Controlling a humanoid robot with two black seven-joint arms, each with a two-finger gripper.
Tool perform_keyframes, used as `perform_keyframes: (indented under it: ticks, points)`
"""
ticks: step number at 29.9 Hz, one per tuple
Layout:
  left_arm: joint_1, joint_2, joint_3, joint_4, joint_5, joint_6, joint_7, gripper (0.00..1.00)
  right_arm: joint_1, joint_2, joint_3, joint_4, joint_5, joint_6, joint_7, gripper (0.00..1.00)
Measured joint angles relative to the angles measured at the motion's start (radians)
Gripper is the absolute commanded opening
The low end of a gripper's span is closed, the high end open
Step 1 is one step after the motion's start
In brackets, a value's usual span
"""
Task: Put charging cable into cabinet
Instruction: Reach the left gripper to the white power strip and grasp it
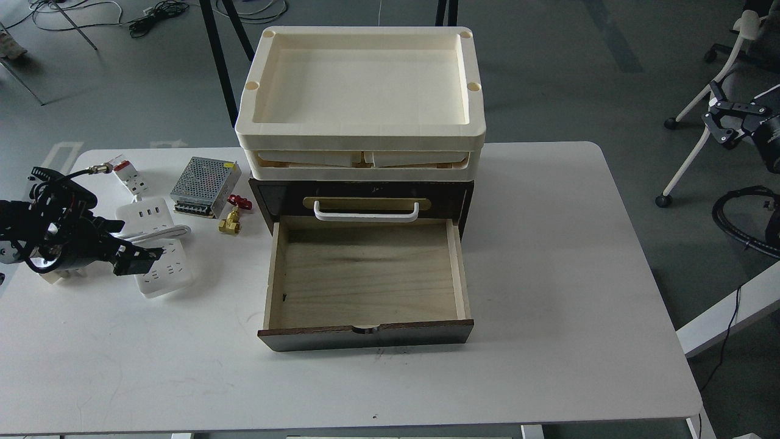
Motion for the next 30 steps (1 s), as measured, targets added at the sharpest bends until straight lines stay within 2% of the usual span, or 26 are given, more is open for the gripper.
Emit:
perform_keyframes:
  ticks: [4,12,23,30]
  points:
    - [-0.002,-0.048,0.001,0.072,0.006,0.031,0.0,0.92,-0.003,0.0,0.0,0.0,0.0,0.0,0.0,1.0]
    - [-0.005,-0.126,0.003,0.156,0.006,0.038,0.0,0.87,-0.018,0.002,0.0,-0.001,0.0,0.0,0.0,1.0]
    - [-0.029,-0.186,0.049,0.246,0.007,0.068,0.0,0.71,-0.032,-0.002,0.0,-0.003,0.0,0.0,0.0,1.0]
    - [-0.04,-0.224,0.1,0.328,0.001,0.114,0.0,0.69,-0.044,-0.002,0.001,-0.003,0.0,0.0,0.0,1.0]
